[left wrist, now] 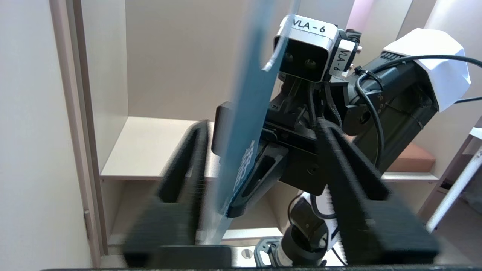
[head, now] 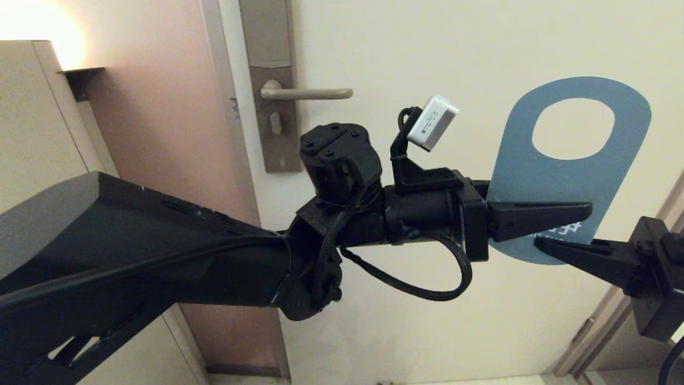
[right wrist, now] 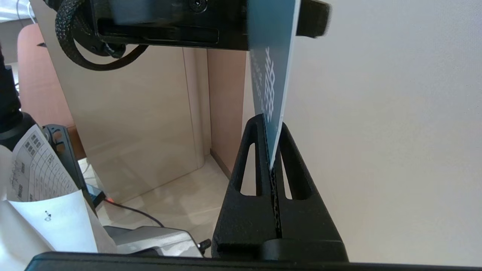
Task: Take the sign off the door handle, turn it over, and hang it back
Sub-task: Hand it to the other hand
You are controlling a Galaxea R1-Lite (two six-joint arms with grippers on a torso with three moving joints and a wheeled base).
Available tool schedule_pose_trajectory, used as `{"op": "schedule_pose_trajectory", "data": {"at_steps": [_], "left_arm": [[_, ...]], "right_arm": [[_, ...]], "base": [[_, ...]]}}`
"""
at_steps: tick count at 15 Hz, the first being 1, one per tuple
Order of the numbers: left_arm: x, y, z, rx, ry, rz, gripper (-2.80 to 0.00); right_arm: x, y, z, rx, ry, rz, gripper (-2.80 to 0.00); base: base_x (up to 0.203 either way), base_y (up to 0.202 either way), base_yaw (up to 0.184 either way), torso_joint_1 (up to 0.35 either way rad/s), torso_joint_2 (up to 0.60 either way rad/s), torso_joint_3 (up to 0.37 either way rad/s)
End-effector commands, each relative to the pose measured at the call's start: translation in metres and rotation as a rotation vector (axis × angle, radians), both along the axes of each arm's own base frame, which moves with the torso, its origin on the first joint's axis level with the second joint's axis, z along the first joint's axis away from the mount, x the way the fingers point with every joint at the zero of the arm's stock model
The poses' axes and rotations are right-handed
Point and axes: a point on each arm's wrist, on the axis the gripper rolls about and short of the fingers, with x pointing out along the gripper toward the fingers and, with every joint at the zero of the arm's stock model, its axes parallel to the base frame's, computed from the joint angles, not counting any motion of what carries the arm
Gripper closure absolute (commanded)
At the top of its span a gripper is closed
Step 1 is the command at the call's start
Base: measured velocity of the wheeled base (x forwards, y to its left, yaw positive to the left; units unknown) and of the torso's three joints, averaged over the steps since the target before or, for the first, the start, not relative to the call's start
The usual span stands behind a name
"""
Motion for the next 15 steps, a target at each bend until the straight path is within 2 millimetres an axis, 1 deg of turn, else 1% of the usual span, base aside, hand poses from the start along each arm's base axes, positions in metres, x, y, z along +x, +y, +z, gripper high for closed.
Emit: {"op": "schedule_pose_trajectory", "data": {"at_steps": [1,5,9,15], "left_arm": [[-0.001,0.001,0.0,-0.001,0.0,-0.003,-2.8],[-0.002,0.002,-0.002,0.007,0.003,-0.004,-2.8],[-0.001,0.008,-0.007,0.027,0.017,0.005,-2.8],[0.01,0.018,-0.012,0.043,0.02,0.03,-2.8]], "right_arm": [[-0.001,0.0,-0.001,0.0,-0.001,0.007,0.0],[-0.001,0.0,-0.001,0.0,-0.002,0.007,0.0],[-0.003,0.0,-0.002,0.0,-0.002,0.007,0.0],[-0.006,-0.001,-0.005,-0.001,0.007,0.007,0.0]], "base": [[0.0,0.0,0.0,0.0,0.0,0.0],[0.0,0.0,0.0,0.0,0.0,0.0],[0.0,0.0,0.0,0.0,0.0,0.0],[0.0,0.0,0.0,0.0,0.0,0.0]]}}
